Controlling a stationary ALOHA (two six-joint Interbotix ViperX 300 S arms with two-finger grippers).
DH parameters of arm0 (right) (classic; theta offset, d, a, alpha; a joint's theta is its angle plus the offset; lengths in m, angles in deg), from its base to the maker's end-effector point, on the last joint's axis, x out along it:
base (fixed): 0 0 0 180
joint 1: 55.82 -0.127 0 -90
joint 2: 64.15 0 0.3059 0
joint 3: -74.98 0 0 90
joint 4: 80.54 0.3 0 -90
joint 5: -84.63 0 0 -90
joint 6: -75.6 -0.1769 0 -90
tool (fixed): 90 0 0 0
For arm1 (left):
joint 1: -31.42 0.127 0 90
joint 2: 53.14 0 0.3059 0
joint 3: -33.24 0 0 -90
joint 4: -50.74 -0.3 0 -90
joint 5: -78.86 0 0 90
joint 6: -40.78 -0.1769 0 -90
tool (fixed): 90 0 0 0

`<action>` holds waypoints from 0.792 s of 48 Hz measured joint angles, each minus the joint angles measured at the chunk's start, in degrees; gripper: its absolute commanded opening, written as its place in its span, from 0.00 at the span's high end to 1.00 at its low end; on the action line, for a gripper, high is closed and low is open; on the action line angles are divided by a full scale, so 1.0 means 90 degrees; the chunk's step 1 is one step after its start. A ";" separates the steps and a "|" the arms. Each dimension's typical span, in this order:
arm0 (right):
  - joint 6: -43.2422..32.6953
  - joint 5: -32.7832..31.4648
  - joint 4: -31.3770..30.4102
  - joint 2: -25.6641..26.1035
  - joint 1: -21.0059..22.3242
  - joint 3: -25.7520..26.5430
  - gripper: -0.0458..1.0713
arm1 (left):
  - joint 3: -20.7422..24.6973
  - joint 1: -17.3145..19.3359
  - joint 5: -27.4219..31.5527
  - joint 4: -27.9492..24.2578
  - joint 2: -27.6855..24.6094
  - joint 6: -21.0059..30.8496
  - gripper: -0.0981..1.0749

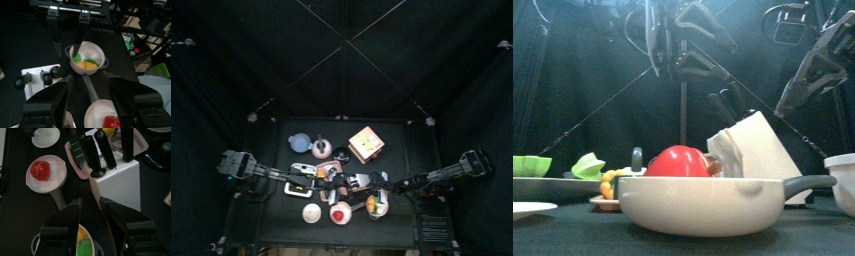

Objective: Grab cleaver

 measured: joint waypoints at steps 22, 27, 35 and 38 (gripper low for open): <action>0.0000 -0.0010 0.0029 0.0000 0.0000 -0.0010 0.30 | 0.0752 0.0596 0.0898 -0.0283 0.0117 0.0000 0.17; 0.0000 -0.0020 0.0039 0.0010 0.0000 -0.0020 0.30 | 0.1055 0.0586 0.1504 -0.0596 0.0049 0.0010 0.17; 0.0000 -0.0010 0.0049 0.0010 0.0000 -0.0029 0.30 | 0.1523 0.0566 0.2520 -0.0977 -0.0127 0.0117 0.17; 0.0000 -0.0010 0.0059 0.0010 0.0000 -0.0049 0.30 | 0.1631 0.0566 0.2764 -0.1074 -0.0186 0.0186 0.17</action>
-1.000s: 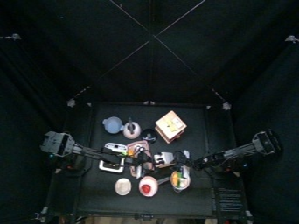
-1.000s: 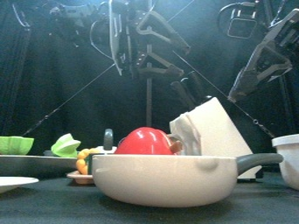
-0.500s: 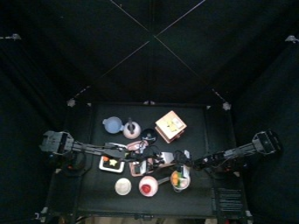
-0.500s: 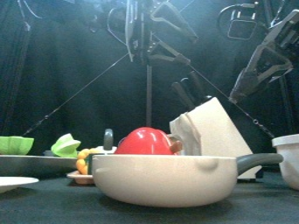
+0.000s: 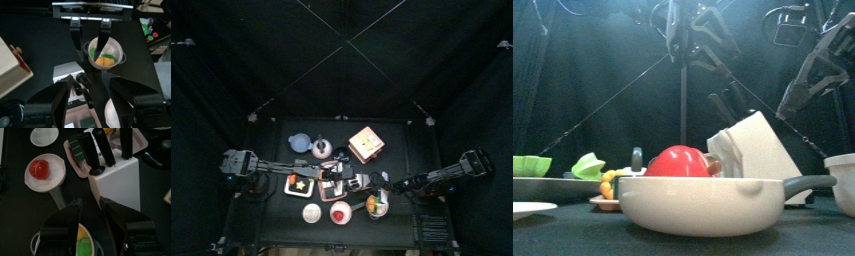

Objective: Grab cleaver

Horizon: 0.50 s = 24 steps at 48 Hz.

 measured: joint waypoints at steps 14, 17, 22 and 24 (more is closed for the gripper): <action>0.0000 0.0000 0.0020 0.0000 0.0000 -0.0020 0.30 | 0.0596 -0.0010 0.1348 -0.1328 -0.0283 0.0918 0.17; 0.0010 0.0000 0.0020 -0.0010 0.0000 -0.0020 0.30 | 0.0693 -0.0020 0.1660 -0.1787 -0.0361 0.1299 0.17; 0.0000 -0.0010 0.0020 0.0000 0.0000 -0.0020 0.30 | 0.0781 -0.0117 0.2119 -0.2676 -0.0518 0.2002 0.17; 0.0010 0.0000 0.0020 0.0000 0.0000 -0.0020 0.30 | 0.0791 -0.0176 0.2285 -0.3008 -0.0566 0.2285 0.17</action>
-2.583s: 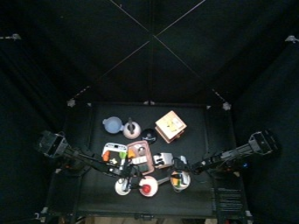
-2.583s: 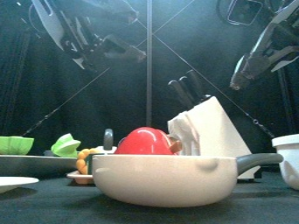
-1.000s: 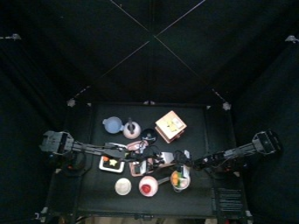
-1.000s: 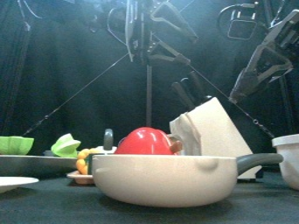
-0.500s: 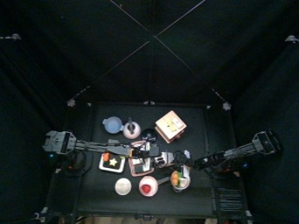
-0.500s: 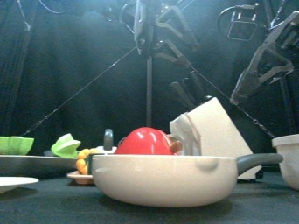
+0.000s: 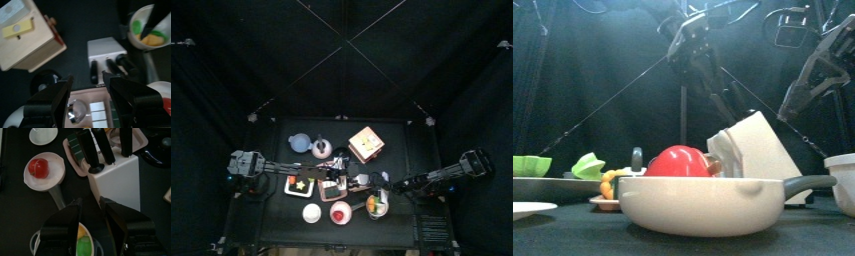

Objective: Grab cleaver

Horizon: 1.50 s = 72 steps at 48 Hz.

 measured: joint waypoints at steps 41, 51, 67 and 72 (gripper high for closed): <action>0.0000 -0.0010 0.0010 0.0000 0.0010 0.0000 0.30 | 0.0010 -0.0205 0.0234 -0.1045 -0.0352 0.1045 0.43; 0.0000 -0.0010 0.0010 0.0000 0.0000 0.0000 0.30 | 0.0000 -0.0186 -0.0088 -0.1055 -0.0352 0.1016 0.42; -0.0010 0.0000 0.0010 -0.0010 0.0000 0.0000 0.30 | -0.0020 -0.0156 -0.0215 -0.1016 -0.0352 0.1094 0.32; 0.0000 -0.0010 0.0000 0.0000 0.0010 -0.0010 0.30 | -0.0020 -0.0146 -0.0273 -0.0977 -0.0352 0.1094 0.28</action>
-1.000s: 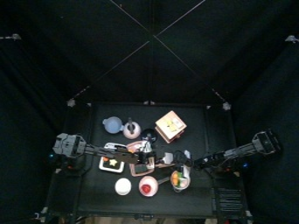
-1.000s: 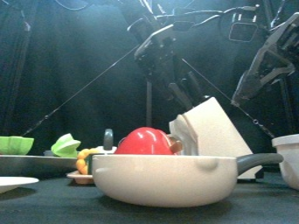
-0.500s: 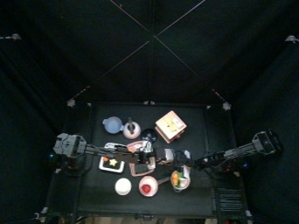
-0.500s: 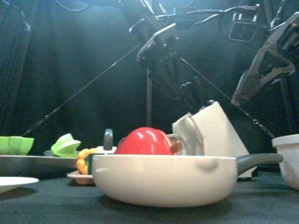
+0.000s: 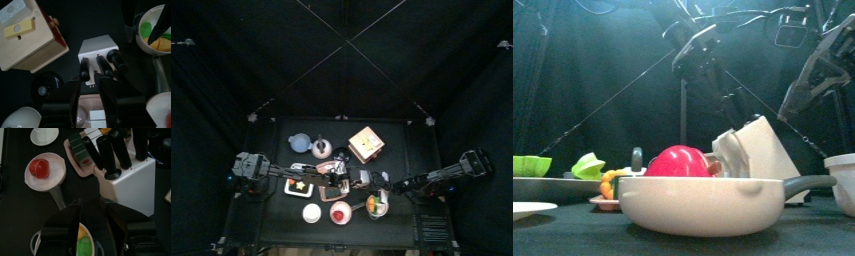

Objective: Grab cleaver

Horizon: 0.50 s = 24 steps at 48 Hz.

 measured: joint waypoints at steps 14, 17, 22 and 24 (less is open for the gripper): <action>-0.0010 0.0000 0.0010 -0.0010 0.0000 -0.0039 0.30 | 0.0000 0.0000 -0.0137 0.0010 0.0000 0.0098 0.27; -0.0010 0.0010 0.0020 -0.0010 0.0000 -0.0049 0.30 | 0.0000 0.0000 -0.0186 0.0020 0.0000 0.0156 0.27; 0.0000 0.0000 0.0078 0.0000 0.0000 -0.0088 0.30 | 0.0000 0.0000 -0.0264 0.0010 0.0000 0.0264 0.27; -0.0010 0.0010 0.0078 0.0010 0.0000 -0.0098 0.30 | 0.0000 0.0000 -0.0273 0.0020 0.0010 0.0313 0.27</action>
